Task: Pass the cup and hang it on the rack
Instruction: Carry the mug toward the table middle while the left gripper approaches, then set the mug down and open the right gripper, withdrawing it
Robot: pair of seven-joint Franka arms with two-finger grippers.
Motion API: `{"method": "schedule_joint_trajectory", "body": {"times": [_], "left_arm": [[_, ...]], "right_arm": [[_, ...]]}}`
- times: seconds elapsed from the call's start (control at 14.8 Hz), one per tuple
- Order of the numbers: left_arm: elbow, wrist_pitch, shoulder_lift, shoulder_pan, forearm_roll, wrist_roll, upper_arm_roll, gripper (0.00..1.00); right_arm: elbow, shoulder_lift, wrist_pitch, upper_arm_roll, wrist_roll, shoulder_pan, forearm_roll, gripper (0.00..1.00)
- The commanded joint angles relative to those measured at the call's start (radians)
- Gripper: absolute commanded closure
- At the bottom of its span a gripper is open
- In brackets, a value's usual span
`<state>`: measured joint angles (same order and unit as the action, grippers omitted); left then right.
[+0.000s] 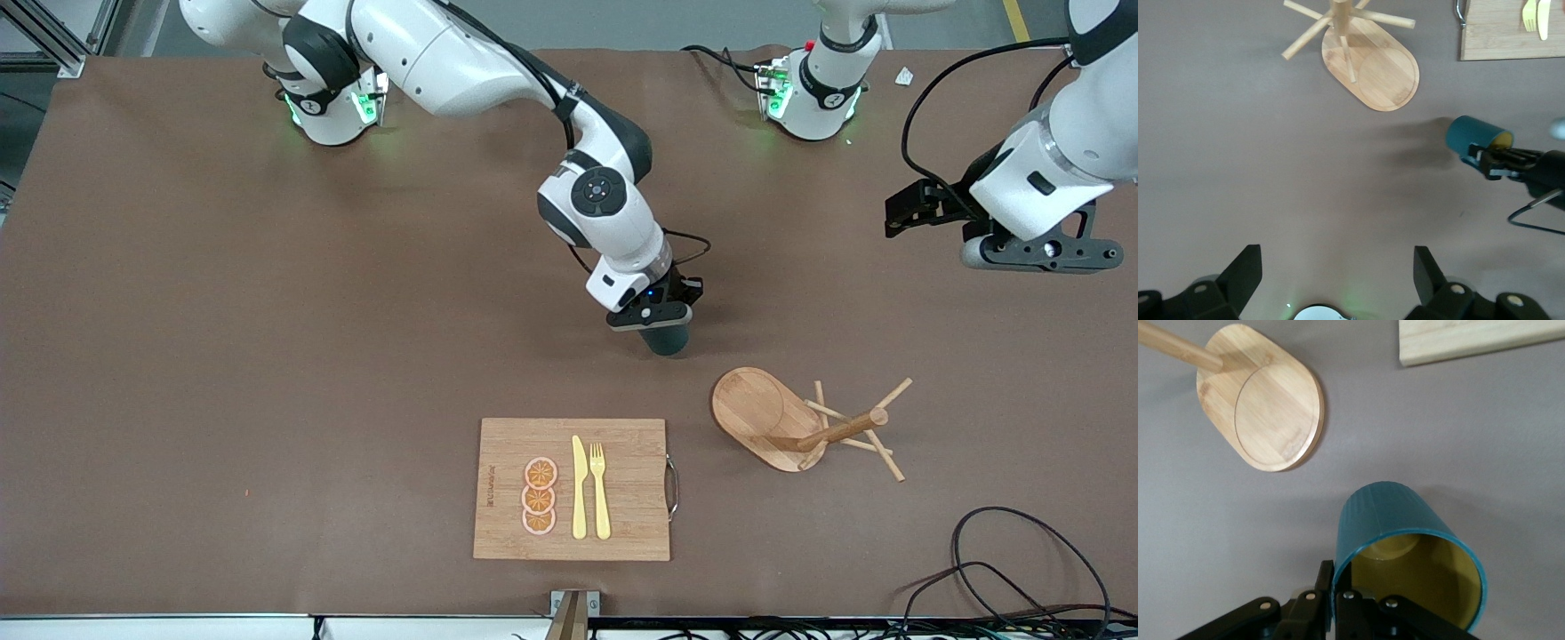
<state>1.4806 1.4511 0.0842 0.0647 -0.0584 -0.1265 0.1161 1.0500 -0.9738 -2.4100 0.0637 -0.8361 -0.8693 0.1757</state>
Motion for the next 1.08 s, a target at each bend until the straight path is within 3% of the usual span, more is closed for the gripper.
{"method": "schedule_joint_trajectory", "body": {"times": [0.0, 0.07, 0.14, 0.27, 0.34, 0.41, 0.47, 0.74, 1.01], "left_arm": [[-0.026, 0.003, 0.022, -0.002, -0.026, -0.042, 0.0, 0.0], [-0.026, 0.003, 0.029, 0.0, -0.032, -0.063, 0.0, 0.0], [-0.026, 0.003, 0.034, 0.001, -0.037, -0.073, 0.0, 0.0], [-0.025, 0.017, 0.055, 0.012, -0.035, -0.074, 0.002, 0.0], [-0.025, 0.031, 0.058, 0.024, -0.028, -0.076, 0.0, 0.0], [-0.023, 0.044, 0.071, 0.036, -0.024, -0.079, 0.0, 0.0], [-0.022, 0.049, 0.081, 0.065, -0.021, -0.103, 0.0, 0.0], [-0.02, 0.109, 0.141, 0.165, 0.008, -0.272, 0.0, 0.0], [-0.013, 0.17, 0.216, 0.291, 0.063, -0.532, 0.002, 0.0]], "right_arm": [[-0.028, -0.025, -0.008, -0.012, -0.02, -0.013, 0.01, 0.87], [-0.028, -0.026, -0.008, -0.012, -0.018, -0.013, 0.007, 0.78], [-0.028, -0.026, -0.008, -0.012, -0.018, -0.013, 0.007, 0.54], [-0.028, -0.025, -0.009, -0.012, -0.02, -0.011, 0.007, 0.46], [-0.03, -0.023, -0.009, -0.012, -0.02, -0.01, 0.007, 0.34], [-0.028, -0.019, -0.008, -0.012, -0.02, -0.005, 0.007, 0.13], [-0.028, -0.008, -0.006, -0.013, -0.02, -0.002, 0.004, 0.0], [-0.022, 0.073, 0.098, -0.081, -0.012, 0.009, -0.094, 0.0], [-0.022, 0.17, 0.348, -0.094, 0.147, 0.192, -0.093, 0.0]]}}
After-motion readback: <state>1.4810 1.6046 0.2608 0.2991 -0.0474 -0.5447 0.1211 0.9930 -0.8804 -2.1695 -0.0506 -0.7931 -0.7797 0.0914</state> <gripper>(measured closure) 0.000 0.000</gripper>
